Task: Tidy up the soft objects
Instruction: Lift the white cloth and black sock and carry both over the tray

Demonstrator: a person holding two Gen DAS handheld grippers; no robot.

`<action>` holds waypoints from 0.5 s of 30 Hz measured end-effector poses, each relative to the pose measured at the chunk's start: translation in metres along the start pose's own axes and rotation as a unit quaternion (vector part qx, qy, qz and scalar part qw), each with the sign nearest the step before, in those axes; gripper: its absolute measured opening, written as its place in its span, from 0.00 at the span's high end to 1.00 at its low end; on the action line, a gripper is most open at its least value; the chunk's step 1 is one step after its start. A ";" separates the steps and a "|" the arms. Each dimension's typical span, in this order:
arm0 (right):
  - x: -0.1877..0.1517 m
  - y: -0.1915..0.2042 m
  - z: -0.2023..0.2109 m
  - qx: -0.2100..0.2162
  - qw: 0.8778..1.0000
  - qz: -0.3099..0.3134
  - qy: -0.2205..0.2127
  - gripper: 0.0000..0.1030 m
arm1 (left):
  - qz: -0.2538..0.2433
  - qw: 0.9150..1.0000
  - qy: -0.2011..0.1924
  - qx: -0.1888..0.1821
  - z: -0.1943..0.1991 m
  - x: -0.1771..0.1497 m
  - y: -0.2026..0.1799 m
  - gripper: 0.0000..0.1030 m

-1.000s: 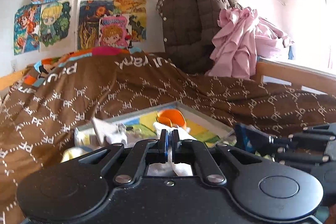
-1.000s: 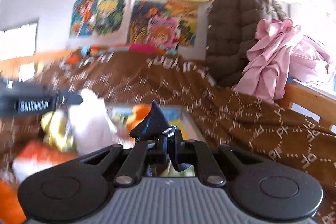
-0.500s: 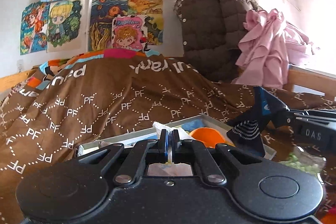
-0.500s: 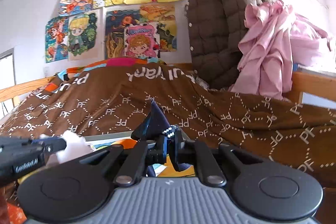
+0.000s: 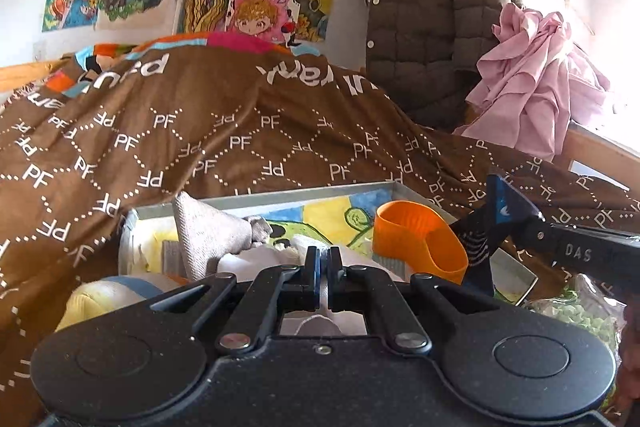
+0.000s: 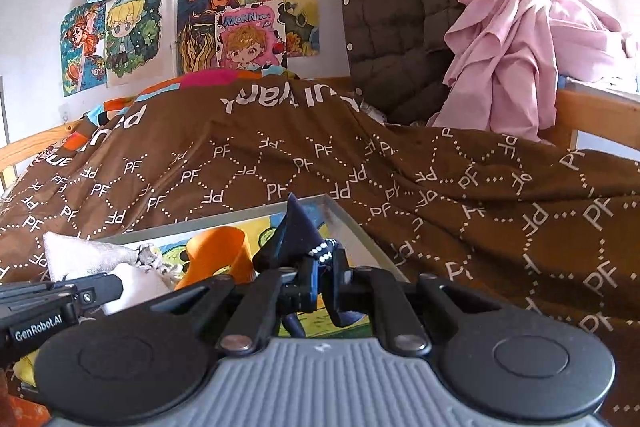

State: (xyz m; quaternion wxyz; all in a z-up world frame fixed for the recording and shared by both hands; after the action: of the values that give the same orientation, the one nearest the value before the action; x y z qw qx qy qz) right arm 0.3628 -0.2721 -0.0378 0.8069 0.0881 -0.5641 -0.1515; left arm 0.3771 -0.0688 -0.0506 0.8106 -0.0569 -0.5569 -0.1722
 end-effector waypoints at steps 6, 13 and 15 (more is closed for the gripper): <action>-0.003 0.004 -0.001 -0.002 1.000 0.008 0.003 0.93 | 0.011 1.000 0.012 -0.004 -0.005 -0.004 -0.001 0.97; -0.004 0.004 -0.005 -0.005 1.000 0.002 0.013 0.93 | 0.014 1.000 0.016 -0.005 -0.006 -0.003 -0.002 0.97; -0.004 0.003 -0.005 -0.005 1.000 -0.001 0.017 0.93 | 0.014 1.000 0.016 -0.006 -0.006 -0.004 -0.003 0.97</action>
State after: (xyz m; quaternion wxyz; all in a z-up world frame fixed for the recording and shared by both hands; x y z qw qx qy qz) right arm 0.3670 -0.2678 -0.0423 0.8166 0.0872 -0.5494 -0.1538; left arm 0.3798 -0.0726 -0.0564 0.8215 -0.0672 -0.5417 -0.1652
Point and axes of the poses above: each gripper's, at about its wrist camera, not at the fingertips, and z roughly against the way its jaws point, y to its left, x to its top, the point moved 5 cm from there along -z, roughly the way its jaws point, and after that the axes turned 15 degrees about -z, right-handed, at the moved point
